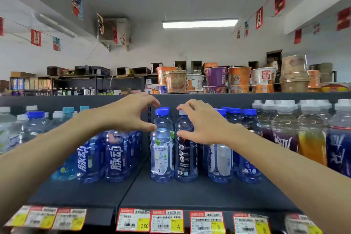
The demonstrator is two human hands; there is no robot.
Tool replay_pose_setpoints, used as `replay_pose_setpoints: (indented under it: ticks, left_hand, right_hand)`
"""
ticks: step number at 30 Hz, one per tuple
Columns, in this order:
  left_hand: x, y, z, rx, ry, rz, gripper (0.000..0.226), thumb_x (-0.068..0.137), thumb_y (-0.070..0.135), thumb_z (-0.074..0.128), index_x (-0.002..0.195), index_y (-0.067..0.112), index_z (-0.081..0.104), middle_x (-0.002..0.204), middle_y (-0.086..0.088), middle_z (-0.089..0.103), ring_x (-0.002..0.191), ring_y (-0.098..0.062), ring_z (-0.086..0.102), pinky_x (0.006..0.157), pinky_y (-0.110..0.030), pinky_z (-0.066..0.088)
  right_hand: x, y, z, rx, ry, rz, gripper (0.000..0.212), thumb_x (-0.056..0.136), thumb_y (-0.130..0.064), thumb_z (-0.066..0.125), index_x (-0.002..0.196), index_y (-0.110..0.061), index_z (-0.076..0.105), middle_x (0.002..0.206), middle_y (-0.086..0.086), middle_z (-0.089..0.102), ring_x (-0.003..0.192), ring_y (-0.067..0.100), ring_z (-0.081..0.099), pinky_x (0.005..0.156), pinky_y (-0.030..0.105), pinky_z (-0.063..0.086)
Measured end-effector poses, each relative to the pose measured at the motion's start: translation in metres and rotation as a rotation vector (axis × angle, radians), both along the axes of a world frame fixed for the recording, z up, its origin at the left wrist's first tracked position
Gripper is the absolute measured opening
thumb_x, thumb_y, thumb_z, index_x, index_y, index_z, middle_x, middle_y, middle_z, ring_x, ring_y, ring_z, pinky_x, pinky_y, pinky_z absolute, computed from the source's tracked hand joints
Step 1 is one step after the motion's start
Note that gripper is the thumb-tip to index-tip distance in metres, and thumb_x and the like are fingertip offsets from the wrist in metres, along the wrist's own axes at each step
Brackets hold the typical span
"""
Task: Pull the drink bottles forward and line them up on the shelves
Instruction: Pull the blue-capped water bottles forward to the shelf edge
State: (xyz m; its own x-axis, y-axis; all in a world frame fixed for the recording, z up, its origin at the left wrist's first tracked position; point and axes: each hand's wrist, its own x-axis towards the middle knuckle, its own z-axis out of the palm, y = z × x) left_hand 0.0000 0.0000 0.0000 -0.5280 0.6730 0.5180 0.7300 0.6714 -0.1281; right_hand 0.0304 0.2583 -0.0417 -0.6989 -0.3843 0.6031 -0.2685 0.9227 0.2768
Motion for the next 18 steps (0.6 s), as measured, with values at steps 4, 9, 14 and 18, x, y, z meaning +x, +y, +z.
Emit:
replay_pose_setpoints:
  ticks: [4, 9, 14, 18]
  left_hand:
    - [-0.018, 0.033, -0.004, -0.065, -0.006, 0.054, 0.092, 0.074, 0.061, 0.077, 0.149, 0.029, 0.035, 0.149, 0.009, 0.038, 0.134, -0.013, 0.041, 0.11, -0.037, 0.041]
    - [-0.041, 0.06, -0.035, 0.034, -0.001, 0.144, 0.091, 0.079, 0.061, 0.072, 0.15, 0.022, 0.031, 0.143, 0.0, 0.042, 0.124, -0.021, 0.05, 0.098, -0.039, 0.049]
    - [-0.044, 0.057, -0.041, 0.152, -0.089, 0.088, 0.062, 0.084, 0.046, 0.065, 0.133, 0.021, 0.038, 0.117, -0.001, 0.041, 0.098, -0.018, 0.051, 0.081, -0.029, 0.043]
    - [-0.039, 0.032, -0.035, 0.134, -0.125, 0.076, 0.043, 0.081, 0.047, 0.062, 0.113, 0.03, 0.038, 0.101, 0.004, 0.042, 0.08, -0.012, 0.053, 0.063, -0.026, 0.039]
  right_hand:
    - [-0.007, -0.004, 0.002, 0.065, 0.019, -0.079, 0.091, 0.083, -0.073, 0.056, 0.15, -0.015, 0.035, 0.141, 0.005, 0.045, 0.127, 0.025, 0.045, 0.107, 0.039, 0.035]
    - [-0.009, -0.009, 0.001, 0.191, 0.054, -0.155, 0.105, 0.069, -0.085, 0.06, 0.139, -0.009, 0.041, 0.131, 0.005, 0.05, 0.118, 0.025, 0.049, 0.101, 0.04, 0.039]
    - [-0.004, -0.009, 0.005, 0.222, 0.057, -0.179, 0.095, 0.072, -0.08, 0.063, 0.133, -0.01, 0.044, 0.125, 0.006, 0.051, 0.112, 0.025, 0.05, 0.096, 0.036, 0.039]
    - [0.003, 0.002, 0.005, 0.214, 0.04, -0.166, 0.094, 0.072, -0.078, 0.063, 0.134, -0.01, 0.043, 0.125, 0.005, 0.05, 0.111, 0.025, 0.049, 0.097, 0.037, 0.041]
